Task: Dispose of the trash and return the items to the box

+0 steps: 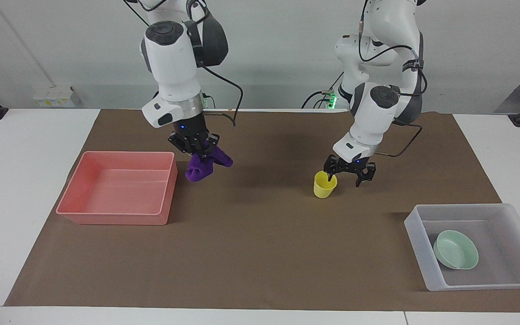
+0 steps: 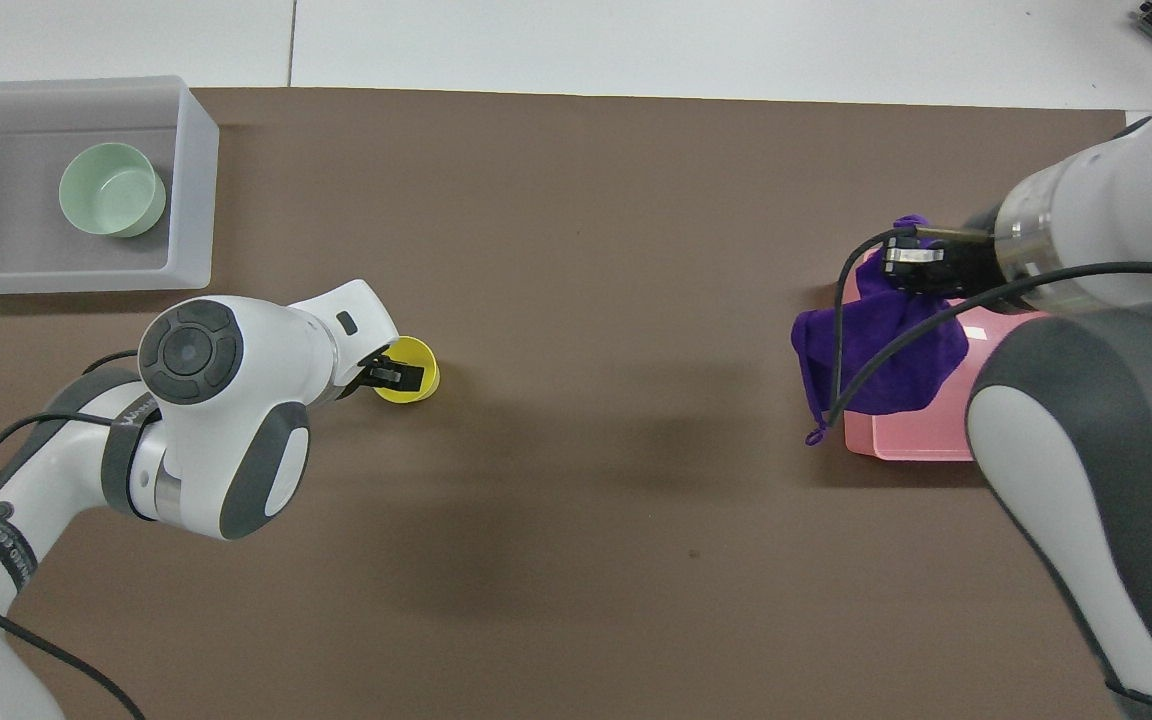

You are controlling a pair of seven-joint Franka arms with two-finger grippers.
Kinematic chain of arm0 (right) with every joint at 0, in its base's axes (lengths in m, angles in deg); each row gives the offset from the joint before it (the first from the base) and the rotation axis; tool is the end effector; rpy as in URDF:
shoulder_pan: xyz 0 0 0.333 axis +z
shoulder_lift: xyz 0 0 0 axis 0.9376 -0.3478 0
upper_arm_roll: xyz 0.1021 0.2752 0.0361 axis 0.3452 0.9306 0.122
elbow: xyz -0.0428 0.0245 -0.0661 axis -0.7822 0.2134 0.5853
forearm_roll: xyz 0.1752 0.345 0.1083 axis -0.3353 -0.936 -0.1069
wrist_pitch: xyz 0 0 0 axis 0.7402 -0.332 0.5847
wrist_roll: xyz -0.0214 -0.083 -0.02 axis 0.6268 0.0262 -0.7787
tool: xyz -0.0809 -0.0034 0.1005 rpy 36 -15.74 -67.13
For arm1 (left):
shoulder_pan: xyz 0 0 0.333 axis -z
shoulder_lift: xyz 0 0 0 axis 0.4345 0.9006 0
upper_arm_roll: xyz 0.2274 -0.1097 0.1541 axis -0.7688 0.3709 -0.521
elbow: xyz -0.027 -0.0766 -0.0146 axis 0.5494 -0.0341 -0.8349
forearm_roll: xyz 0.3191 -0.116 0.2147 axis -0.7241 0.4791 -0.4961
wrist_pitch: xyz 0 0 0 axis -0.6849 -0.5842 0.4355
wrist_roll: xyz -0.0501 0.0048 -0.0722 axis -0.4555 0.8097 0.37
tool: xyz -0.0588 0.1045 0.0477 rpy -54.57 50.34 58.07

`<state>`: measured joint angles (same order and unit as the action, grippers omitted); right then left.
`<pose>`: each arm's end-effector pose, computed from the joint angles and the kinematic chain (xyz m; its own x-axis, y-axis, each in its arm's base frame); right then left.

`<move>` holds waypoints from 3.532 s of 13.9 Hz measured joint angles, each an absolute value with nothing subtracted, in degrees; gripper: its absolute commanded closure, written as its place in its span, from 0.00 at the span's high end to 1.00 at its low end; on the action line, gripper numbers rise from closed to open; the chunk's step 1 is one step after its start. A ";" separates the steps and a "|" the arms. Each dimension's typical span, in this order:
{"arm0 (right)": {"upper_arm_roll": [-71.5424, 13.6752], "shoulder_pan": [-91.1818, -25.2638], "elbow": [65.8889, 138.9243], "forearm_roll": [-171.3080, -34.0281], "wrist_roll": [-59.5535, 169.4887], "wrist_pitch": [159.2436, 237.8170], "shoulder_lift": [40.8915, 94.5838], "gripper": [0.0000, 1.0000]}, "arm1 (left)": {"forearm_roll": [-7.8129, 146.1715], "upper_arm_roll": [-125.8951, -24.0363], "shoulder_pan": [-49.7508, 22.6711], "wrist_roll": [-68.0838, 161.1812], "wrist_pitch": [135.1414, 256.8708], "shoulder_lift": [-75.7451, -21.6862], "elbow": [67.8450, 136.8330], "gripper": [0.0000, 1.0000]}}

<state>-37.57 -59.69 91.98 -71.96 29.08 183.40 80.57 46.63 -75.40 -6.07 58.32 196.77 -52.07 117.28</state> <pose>0.5900 0.0884 0.5514 0.9806 -0.1616 0.1109 -0.1589 -0.9868 -0.0322 0.5304 -0.2183 0.3091 0.9492 -0.2806 0.1423 -0.2900 -0.9557 0.0499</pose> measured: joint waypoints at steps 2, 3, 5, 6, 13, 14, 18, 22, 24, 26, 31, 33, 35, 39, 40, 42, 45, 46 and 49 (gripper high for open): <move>-37.66 -63.05 92.27 -72.01 34.59 183.05 80.77 0.00 | 46.63 -75.42 -5.75 55.48 197.26 -52.07 117.72 0.00; -37.70 -64.87 92.80 -72.05 37.63 183.16 80.78 0.00 | 46.63 -75.42 -5.70 53.07 197.95 -52.07 117.91 0.00; -37.75 -67.87 95.09 -72.12 42.15 185.14 81.08 0.00 | 46.63 -75.42 -5.37 50.36 199.00 -52.08 117.99 0.00; -37.76 -69.00 96.88 -72.13 43.69 187.23 81.31 0.00 | 46.63 -75.45 -5.22 49.82 199.21 -52.08 117.98 0.00; -37.84 -76.18 107.99 -72.13 51.43 204.77 79.77 0.00 | 46.63 -77.06 -9.58 49.52 197.76 -53.61 112.91 0.00; -37.85 -76.45 109.13 -72.13 51.64 206.23 79.03 0.00 | 46.59 -77.12 -11.11 49.71 197.42 -53.76 111.64 0.00; -37.69 -76.49 113.67 -72.22 51.64 209.02 77.75 0.00 | 45.56 -77.22 -17.10 54.39 196.77 -53.25 106.58 0.00; -37.80 -77.50 118.76 -74.39 51.64 213.23 76.66 0.00 | 45.47 -77.27 -22.42 60.48 196.10 -49.97 101.47 0.00; -37.84 -77.67 119.38 -74.54 51.64 214.27 75.17 0.50 | 45.46 -77.26 -25.07 62.95 194.57 -47.89 98.22 0.00; -37.84 -77.67 119.40 -74.69 51.64 215.08 74.02 1.00 | 45.46 -77.26 -27.56 64.80 191.68 -45.35 94.28 0.00; -37.81 -77.65 118.20 -74.99 51.53 215.14 74.26 1.00 | 45.48 -77.06 -31.90 67.52 184.98 -36.38 81.44 0.00; -37.61 -77.43 116.46 -75.03 51.29 213.19 75.31 1.00 | 45.77 -76.84 -33.83 67.82 184.32 -32.45 77.39 0.00; -37.43 -76.69 115.25 -74.83 48.81 210.04 76.87 1.00 | 45.83 -76.46 -35.50 68.35 183.44 -29.22 74.17 0.00; -37.14 -71.88 114.33 -70.53 42.10 205.65 79.18 1.00 | 45.96 -76.28 -37.18 68.56 182.91 -26.34 72.75 0.00; -37.01 -71.22 113.25 -70.40 41.42 203.47 79.76 1.00 | 46.27 -76.22 -37.59 68.59 182.91 -25.87 72.75 0.00; -36.90 -71.00 109.44 -70.38 41.30 197.78 81.01 1.00 | 47.75 -76.10 -37.93 68.65 182.96 -25.11 72.75 0.00; -36.96 -71.18 102.83 -70.35 41.30 188.82 83.06 1.00 | 49.33 -75.82 -37.97 68.67 183.54 -24.69 72.95 0.00; -36.97 -71.27 100.88 -70.36 41.30 186.50 83.70 1.00 | 49.63 -75.82 -37.98 68.67 183.95 -24.63 73.21 0.00; -36.97 -71.39 96.97 -70.36 41.30 181.12 85.59 1.00 | 49.79 -75.82 -38.05 68.68 184.34 -24.58 73.82 0.31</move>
<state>-36.97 -71.39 96.97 -70.36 41.30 181.12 85.59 49.79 -75.82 -38.05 68.68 184.34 -24.58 73.82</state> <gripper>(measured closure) 0.000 0.921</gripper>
